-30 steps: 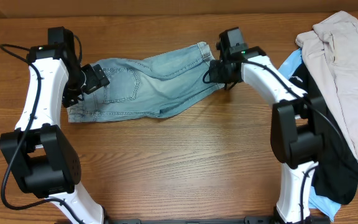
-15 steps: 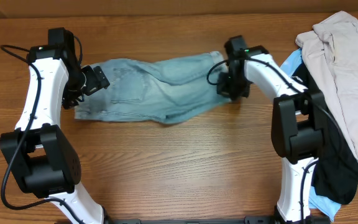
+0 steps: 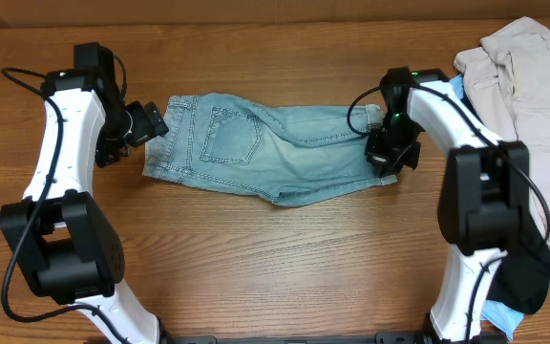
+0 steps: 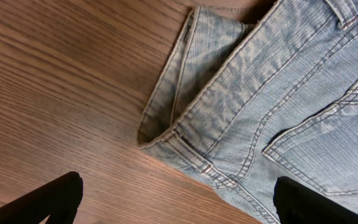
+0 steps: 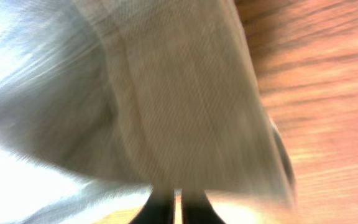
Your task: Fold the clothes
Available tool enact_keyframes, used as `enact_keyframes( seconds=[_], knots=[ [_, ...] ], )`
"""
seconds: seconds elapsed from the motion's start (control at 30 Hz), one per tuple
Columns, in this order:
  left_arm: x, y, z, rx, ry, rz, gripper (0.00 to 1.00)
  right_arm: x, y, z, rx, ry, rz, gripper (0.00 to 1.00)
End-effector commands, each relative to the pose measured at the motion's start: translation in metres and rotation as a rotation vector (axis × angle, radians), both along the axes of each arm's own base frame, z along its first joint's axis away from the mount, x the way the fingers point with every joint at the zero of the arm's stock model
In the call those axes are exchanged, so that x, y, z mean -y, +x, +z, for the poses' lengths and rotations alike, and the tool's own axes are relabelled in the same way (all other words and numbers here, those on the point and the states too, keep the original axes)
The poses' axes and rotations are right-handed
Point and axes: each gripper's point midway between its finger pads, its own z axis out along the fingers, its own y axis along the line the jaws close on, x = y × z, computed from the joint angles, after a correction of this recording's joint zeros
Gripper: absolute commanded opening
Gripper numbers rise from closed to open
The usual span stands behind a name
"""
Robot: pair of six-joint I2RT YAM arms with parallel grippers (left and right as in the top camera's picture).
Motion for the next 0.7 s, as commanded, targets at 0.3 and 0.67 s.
enact_keyframes(
  seconds=[0.3, 0.67],
  knots=[
    [0.003, 0.01, -0.001, 0.032, 0.002, -0.037, 1.0, -0.004, 0.055, 0.058, 0.346, 0.022, -0.009, 0.68],
    [0.003, 0.01, -0.001, 0.032, 0.002, -0.037, 1.0, -0.008, 0.093, 0.025, 0.425, 0.027, -0.034, 0.55]
  ],
)
